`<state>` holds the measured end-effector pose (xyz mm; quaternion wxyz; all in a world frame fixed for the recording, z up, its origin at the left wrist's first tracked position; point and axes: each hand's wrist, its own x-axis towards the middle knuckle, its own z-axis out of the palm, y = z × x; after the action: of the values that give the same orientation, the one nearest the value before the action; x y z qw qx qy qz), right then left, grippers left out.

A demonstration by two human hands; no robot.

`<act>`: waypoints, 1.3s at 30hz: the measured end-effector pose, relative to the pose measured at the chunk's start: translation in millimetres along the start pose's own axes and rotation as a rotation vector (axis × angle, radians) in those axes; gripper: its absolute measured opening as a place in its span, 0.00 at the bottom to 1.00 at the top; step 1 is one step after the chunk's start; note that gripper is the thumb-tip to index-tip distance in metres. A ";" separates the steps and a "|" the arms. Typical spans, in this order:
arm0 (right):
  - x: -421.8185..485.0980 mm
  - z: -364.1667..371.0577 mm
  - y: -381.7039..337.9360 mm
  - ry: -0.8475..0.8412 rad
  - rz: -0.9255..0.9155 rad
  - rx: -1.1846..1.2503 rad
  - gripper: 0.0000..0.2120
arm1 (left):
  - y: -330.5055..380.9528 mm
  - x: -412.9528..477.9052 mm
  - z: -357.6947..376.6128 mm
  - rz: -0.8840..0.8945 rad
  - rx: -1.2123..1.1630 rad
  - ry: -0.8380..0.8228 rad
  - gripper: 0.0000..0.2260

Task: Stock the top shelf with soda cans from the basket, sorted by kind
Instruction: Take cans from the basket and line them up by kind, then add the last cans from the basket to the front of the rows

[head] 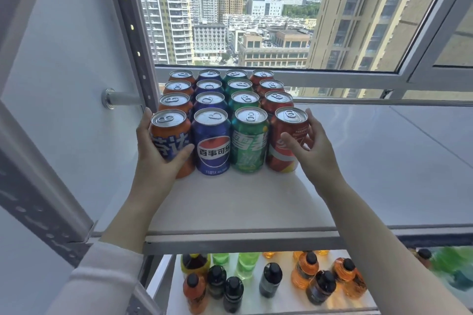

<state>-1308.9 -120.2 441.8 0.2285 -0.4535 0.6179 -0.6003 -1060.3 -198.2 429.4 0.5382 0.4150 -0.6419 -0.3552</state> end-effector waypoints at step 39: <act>-347.9 46.8 -38.2 -0.068 -0.323 -0.715 0.35 | 50.1 -289.2 -157.4 0.134 0.667 -0.117 0.29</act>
<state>-1090.8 150.2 378.7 -0.0209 -0.6154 0.7008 -0.3603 -890.6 85.2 386.7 0.3573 0.5040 -0.7782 -0.1129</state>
